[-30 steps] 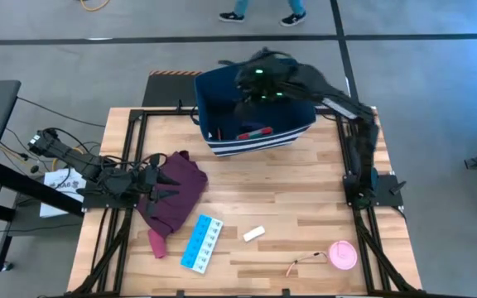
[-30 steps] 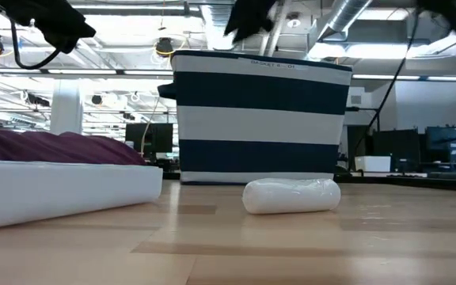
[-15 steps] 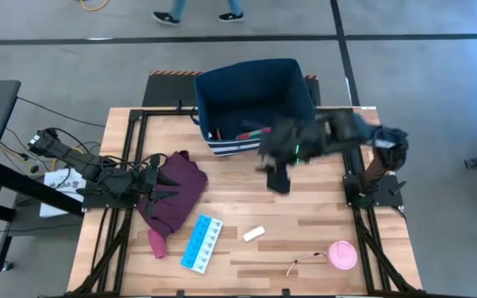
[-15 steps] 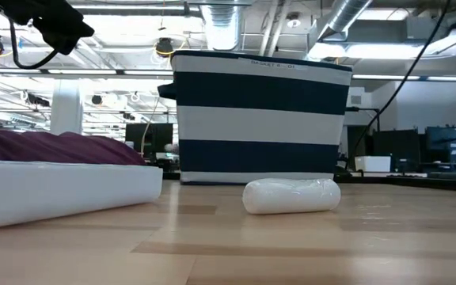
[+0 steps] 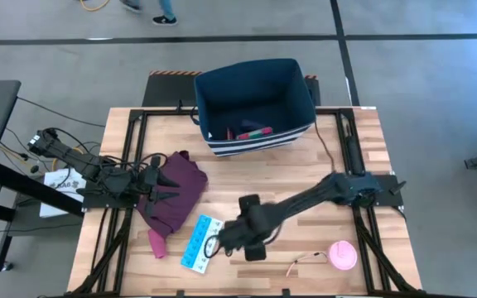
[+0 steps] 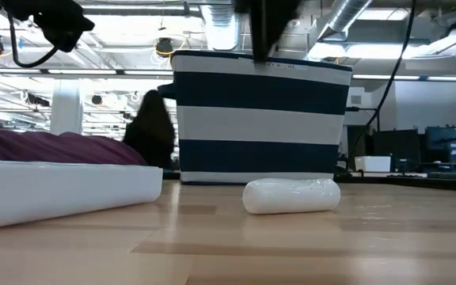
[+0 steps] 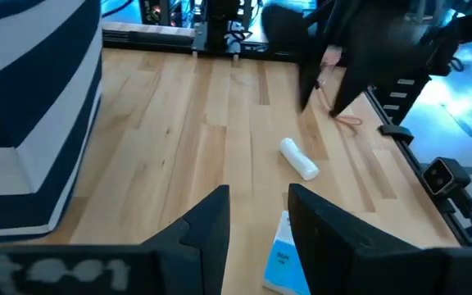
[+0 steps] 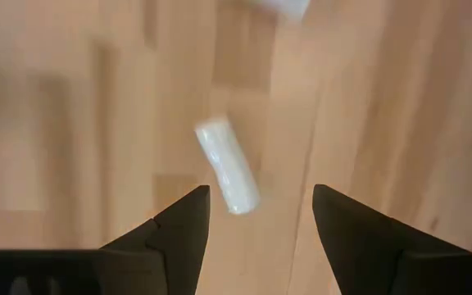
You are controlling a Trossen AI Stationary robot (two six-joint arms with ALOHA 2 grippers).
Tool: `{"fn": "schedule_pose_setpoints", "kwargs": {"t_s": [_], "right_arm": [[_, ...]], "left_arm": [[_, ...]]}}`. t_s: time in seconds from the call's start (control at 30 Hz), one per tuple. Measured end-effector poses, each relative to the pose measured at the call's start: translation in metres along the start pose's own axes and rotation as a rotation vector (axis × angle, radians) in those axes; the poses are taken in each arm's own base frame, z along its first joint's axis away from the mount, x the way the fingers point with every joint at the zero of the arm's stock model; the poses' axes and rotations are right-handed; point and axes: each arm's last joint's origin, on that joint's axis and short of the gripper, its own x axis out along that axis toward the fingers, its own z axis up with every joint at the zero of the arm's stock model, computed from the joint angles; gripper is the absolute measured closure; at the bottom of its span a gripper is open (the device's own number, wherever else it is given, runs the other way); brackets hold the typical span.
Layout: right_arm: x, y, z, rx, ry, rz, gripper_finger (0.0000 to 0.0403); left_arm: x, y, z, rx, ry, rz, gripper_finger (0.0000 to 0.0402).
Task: Pick & place medical supplies in basket/bin
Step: Put the white rolled gauze into the blue bin
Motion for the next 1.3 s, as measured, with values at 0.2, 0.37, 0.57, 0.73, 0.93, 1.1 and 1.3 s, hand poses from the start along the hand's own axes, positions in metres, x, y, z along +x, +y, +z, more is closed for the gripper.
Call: {"fn": "schedule_pose_setpoints", "kwargs": {"t_s": [0.2,0.37,0.57,0.73,0.93,1.1,1.3], "right_arm": [[0.074,0.004,0.005,-0.038,0.260,0.001,0.0193],[0.094,-0.002,0.010,-0.061,0.287,0.060,0.0193],[0.099,-0.011,0.018,-0.033,0.232,0.063,0.0193],[0.101,-0.007,0.030,-0.039,0.109,0.152,0.0193],[0.115,-0.003,0.028,-0.064,0.114,0.155,0.0207],[0.122,-0.004,0.024,-0.090,0.118,0.157,0.0249],[0.106,-0.011,0.022,-0.137,0.141,0.153,0.0320]], "left_arm": [[0.000,-0.001,0.002,0.012,-0.011,-0.027,0.0288],[0.000,-0.001,0.001,0.014,-0.009,-0.027,0.0287],[0.000,-0.001,0.001,0.007,0.000,-0.032,0.0288],[0.000,-0.002,0.000,0.002,0.016,-0.073,0.0287],[0.000,-0.002,0.000,-0.001,0.011,-0.054,0.0287],[0.000,-0.002,0.000,-0.001,0.010,-0.053,0.0288],[0.000,-0.002,0.000,-0.002,0.009,-0.054,0.0287]]}}
